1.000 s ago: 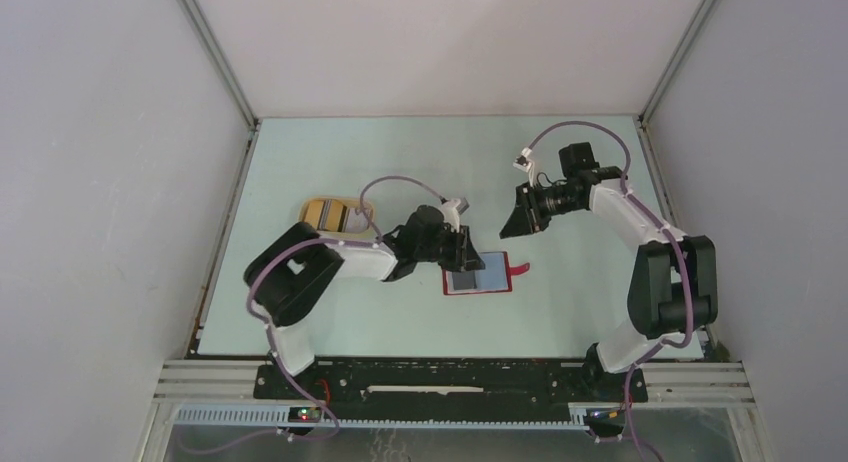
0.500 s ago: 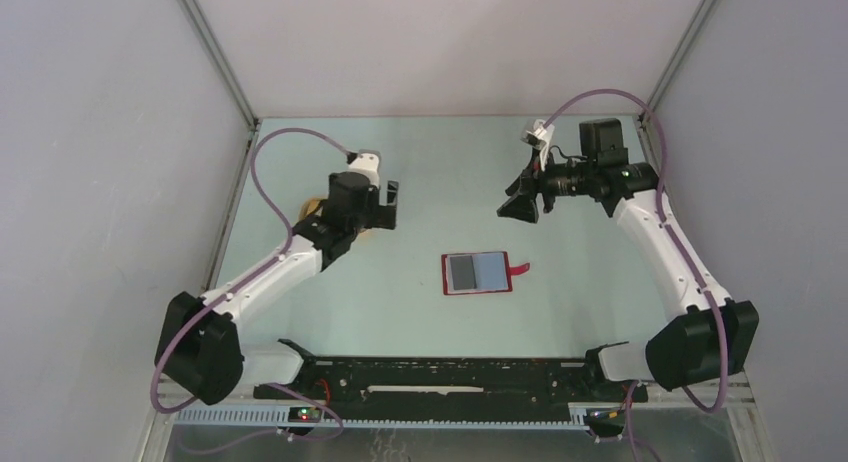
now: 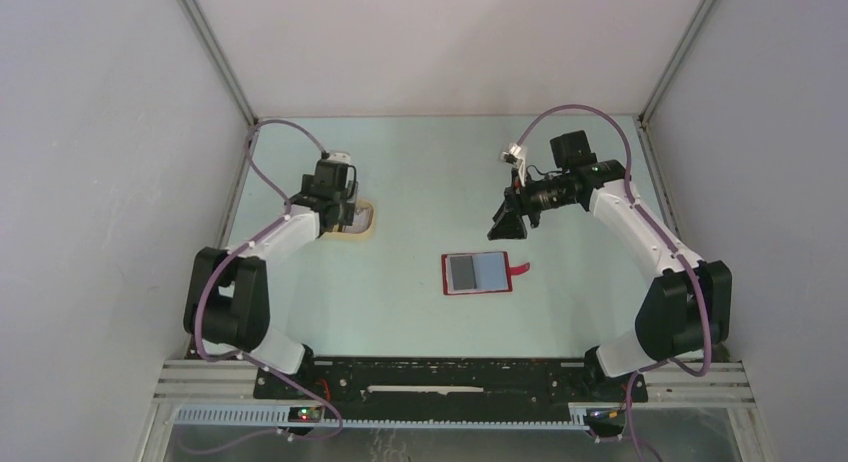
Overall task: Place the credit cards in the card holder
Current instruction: Pick up the credit card from the storage box.
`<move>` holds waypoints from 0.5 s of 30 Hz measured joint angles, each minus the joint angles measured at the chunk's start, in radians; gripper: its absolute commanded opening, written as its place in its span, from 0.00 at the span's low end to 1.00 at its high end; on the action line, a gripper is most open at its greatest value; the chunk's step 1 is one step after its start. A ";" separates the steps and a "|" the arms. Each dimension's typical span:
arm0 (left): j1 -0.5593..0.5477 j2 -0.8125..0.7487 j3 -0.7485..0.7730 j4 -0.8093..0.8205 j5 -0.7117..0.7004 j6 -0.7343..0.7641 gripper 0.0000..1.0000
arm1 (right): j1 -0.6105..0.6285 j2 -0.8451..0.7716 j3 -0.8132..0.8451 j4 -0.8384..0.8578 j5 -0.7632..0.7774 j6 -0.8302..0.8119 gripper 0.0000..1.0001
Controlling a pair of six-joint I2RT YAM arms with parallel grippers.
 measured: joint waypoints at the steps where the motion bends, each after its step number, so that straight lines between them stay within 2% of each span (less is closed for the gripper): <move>1: 0.013 0.013 0.008 0.000 0.006 0.007 0.71 | -0.001 0.000 0.000 -0.002 0.000 -0.002 0.72; 8: 0.069 0.163 0.102 -0.010 0.047 0.052 0.62 | -0.019 0.017 0.000 -0.014 -0.001 -0.016 0.72; 15: 0.088 0.225 0.129 -0.025 0.091 0.070 0.58 | -0.037 0.040 0.000 -0.021 -0.001 -0.018 0.71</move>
